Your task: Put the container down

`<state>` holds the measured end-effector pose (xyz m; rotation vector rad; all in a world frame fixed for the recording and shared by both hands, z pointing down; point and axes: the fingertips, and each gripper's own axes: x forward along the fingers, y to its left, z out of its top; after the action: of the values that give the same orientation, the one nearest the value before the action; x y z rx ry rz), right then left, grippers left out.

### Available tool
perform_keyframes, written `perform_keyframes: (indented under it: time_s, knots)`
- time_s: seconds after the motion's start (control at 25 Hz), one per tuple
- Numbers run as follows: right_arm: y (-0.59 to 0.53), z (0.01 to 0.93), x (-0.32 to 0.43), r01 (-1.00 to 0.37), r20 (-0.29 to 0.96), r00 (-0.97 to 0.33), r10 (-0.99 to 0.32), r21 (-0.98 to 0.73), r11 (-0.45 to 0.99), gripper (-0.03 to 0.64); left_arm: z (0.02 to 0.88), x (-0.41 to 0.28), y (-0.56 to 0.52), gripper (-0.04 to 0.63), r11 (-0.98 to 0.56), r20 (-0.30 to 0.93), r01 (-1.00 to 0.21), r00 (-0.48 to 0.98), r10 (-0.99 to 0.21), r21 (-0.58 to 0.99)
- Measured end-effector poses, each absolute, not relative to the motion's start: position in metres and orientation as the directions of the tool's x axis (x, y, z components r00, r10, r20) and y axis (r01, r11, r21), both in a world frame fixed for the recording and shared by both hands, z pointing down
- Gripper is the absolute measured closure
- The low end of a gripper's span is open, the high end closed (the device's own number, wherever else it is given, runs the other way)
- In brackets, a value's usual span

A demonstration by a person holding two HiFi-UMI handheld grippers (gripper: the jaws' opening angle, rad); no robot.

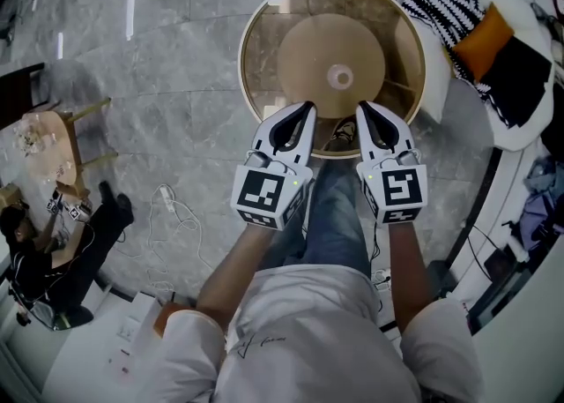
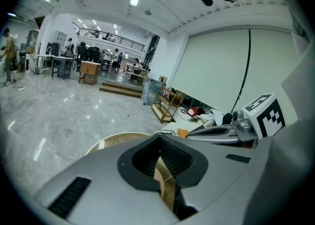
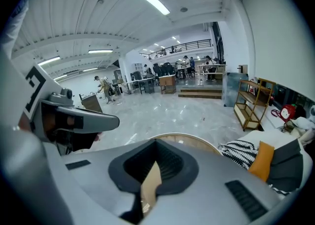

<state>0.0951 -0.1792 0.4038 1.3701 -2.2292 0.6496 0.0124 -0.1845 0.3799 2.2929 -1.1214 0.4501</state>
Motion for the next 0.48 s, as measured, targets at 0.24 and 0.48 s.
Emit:
perform_keyframes:
  time_s: [0.24,0.48]
  knots:
    - [-0.173,0.376,0.097,-0.903,0.582,-0.410,-0.702,-0.148,0.404,0.601,0.355,0.016,-0.180,0.578,-0.506,0.484,-0.787,0.617,-0.621,0.354]
    - [-0.165,0.351,0.094,-0.901,0.570,-0.415,-0.709,-0.150,0.407,0.601,0.332,0.018,-0.171,0.578,-0.524,0.466,-0.776,0.630,-0.621,0.351]
